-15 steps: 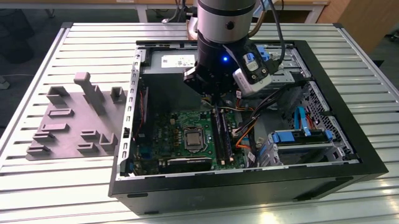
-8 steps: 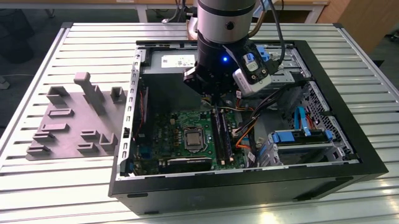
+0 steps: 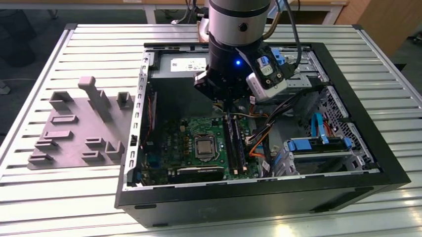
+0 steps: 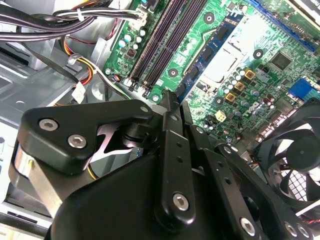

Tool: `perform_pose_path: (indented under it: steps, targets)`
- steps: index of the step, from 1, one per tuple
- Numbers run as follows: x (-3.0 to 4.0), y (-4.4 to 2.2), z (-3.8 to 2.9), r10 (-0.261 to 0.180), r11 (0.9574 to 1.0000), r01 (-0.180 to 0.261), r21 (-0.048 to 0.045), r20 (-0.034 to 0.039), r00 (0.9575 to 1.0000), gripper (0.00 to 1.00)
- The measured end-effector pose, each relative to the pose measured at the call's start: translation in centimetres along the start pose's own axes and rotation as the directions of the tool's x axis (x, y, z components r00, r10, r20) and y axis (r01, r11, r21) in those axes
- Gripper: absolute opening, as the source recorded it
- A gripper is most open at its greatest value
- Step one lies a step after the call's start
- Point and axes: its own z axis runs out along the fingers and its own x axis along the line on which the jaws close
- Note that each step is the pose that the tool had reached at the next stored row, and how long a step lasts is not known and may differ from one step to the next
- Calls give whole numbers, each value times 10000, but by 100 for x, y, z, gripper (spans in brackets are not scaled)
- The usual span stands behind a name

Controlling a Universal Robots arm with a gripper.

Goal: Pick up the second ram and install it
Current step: 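Insert the second ram into the second slot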

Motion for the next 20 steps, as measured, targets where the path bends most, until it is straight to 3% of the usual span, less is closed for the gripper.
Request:
perform_pose_path:
  steps: [7, 15, 20]
  targets:
    - [0, 0, 18, 60, 10000, -60, 7, 3, 10000, 14]
    - [-9, -13, 155, 262, 9997, -262, 15, 10, 9997, 14]
    - [-17, -25, 246, 11, 10000, -11, 6, -8, 10000, 14]
